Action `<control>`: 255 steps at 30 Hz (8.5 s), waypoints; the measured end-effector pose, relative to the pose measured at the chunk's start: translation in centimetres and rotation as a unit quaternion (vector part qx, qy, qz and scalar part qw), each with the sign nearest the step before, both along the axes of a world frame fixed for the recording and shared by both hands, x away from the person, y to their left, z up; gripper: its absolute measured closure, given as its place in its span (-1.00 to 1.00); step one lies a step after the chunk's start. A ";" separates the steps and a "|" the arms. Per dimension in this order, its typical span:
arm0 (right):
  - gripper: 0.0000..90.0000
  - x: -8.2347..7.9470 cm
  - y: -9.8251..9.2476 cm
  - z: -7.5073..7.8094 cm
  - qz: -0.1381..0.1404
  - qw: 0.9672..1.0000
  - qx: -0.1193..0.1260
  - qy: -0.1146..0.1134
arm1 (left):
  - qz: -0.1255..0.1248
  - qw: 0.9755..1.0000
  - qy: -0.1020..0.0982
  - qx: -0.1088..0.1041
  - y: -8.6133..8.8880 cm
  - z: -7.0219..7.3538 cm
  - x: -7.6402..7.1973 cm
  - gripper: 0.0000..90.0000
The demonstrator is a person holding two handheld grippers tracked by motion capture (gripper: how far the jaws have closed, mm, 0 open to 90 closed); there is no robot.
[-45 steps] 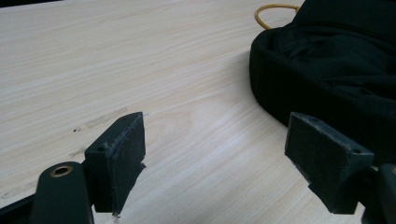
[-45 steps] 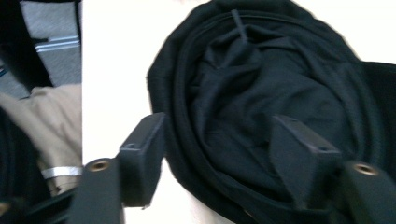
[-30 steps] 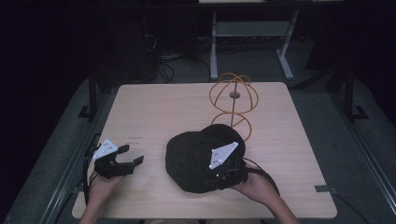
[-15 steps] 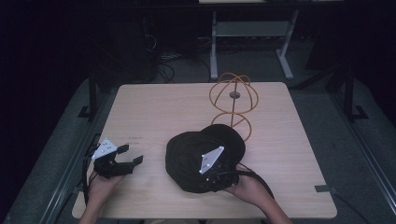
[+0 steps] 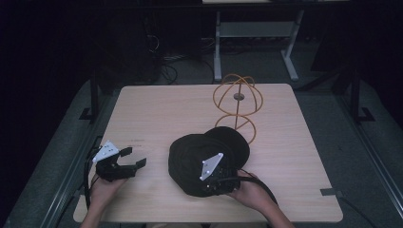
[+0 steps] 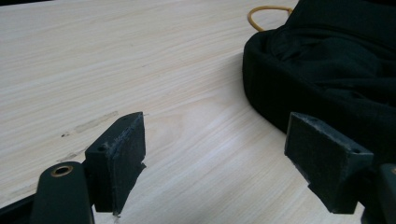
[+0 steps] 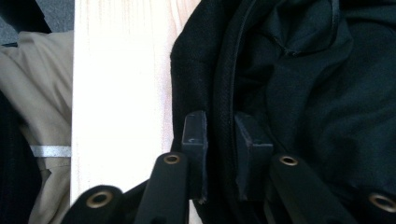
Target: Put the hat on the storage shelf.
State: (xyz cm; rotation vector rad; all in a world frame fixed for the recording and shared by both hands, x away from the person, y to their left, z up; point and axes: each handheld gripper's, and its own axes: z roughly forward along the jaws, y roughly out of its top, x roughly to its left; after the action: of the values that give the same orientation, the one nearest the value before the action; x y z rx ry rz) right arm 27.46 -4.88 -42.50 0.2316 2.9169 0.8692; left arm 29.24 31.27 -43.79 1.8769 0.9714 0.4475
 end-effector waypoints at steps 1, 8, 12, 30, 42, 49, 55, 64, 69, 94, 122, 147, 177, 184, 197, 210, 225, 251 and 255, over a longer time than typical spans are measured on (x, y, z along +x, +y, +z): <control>0.71 0.0 0.0 0.0 0.001 1.000 0.001 -0.002 | -0.003 1.000 0.004 -0.011 0.0 0.1 0.0 -0.55; 0.76 -0.1 0.3 0.7 0.005 1.000 0.011 0.001 | -0.017 1.000 0.001 -0.016 -0.4 0.2 -0.2 -0.55; 0.76 0.0 0.3 1.6 -0.001 1.000 0.028 -0.002 | -0.021 0.999 -0.003 -0.025 -0.5 0.3 -0.3 -0.56; 0.75 1.4 -1.9 8.1 -0.031 0.990 0.139 0.016 | -0.089 0.992 -0.040 -0.076 -3.9 1.3 -1.3 -0.55; 0.75 1.8 -2.1 11.4 -0.036 0.983 0.178 0.000 | -0.141 0.986 -0.061 -0.070 -7.2 2.6 -1.9 -0.56; 0.75 2.0 -1.4 12.5 -0.036 0.982 0.186 -0.005 | -0.157 0.981 -0.074 -0.085 -9.1 3.1 -1.5 -0.58; 0.75 2.1 -1.0 12.9 -0.025 0.980 0.196 0.004 | -0.130 0.984 -0.091 -0.082 -10.1 2.8 -1.4 -0.64; 0.76 2.2 -0.8 13.1 -0.023 0.978 0.207 0.017 | -0.133 0.980 -0.119 -0.091 -10.6 3.3 -0.9 -0.01; 0.75 2.3 -0.8 13.2 -0.023 0.976 0.216 0.025 | -0.138 0.977 -0.133 -0.098 -10.5 3.8 -0.7 0.34; 0.54 4.0 -2.7 13.9 -0.044 0.949 0.306 0.064 | -0.161 0.972 -0.135 -0.102 -8.7 11.1 -0.3 0.88; -0.17 2.7 -8.1 9.8 -0.141 0.965 0.220 -0.017 | -0.170 0.980 -0.081 -0.070 -7.5 13.7 1.6 0.89; -0.33 0.6 -17.9 2.4 -0.268 0.945 0.188 -0.003 | -0.178 0.981 -0.057 -0.054 -8.5 16.9 4.3 0.89; -0.38 0.6 -21.6 0.6 -0.319 0.931 0.177 -0.017 | -0.187 0.980 -0.057 -0.047 -11.6 22.3 9.1 0.88; -0.38 0.6 -22.6 0.7 -0.331 0.924 0.191 -0.023 | -0.199 0.977 -0.059 -0.035 -13.7 23.8 10.8 0.88; -0.37 0.4 -23.8 0.7 -0.348 0.915 0.203 -0.035 | -0.236 0.970 -0.048 -0.018 -19.1 25.0 14.0 0.88; -0.36 0.1 -24.2 0.9 -0.358 0.907 0.216 -0.047 | -0.260 0.965 -0.020 -0.019 -24.2 25.2 16.7 0.88; -0.35 0.2 -24.7 0.8 -0.363 0.904 0.219 -0.045 | -0.251 0.967 0.024 -0.035 -27.5 23.3 20.3 0.87; -0.39 0.3 -24.5 0.2 -0.362 0.907 0.211 -0.034 | -0.245 0.967 0.048 0.047 -29.5 22.0 19.7 -0.18; -0.42 0.5 -24.2 0.1 -0.358 0.910 0.208 -0.036 | -0.238 0.969 0.043 0.047 -28.7 22.4 19.4 -0.20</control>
State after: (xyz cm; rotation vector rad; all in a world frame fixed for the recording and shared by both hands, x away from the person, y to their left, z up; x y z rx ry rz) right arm 27.98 -29.08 -42.42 1.1690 2.2290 1.2685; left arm 48.67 2.55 -21.39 2.1467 0.5287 0.1267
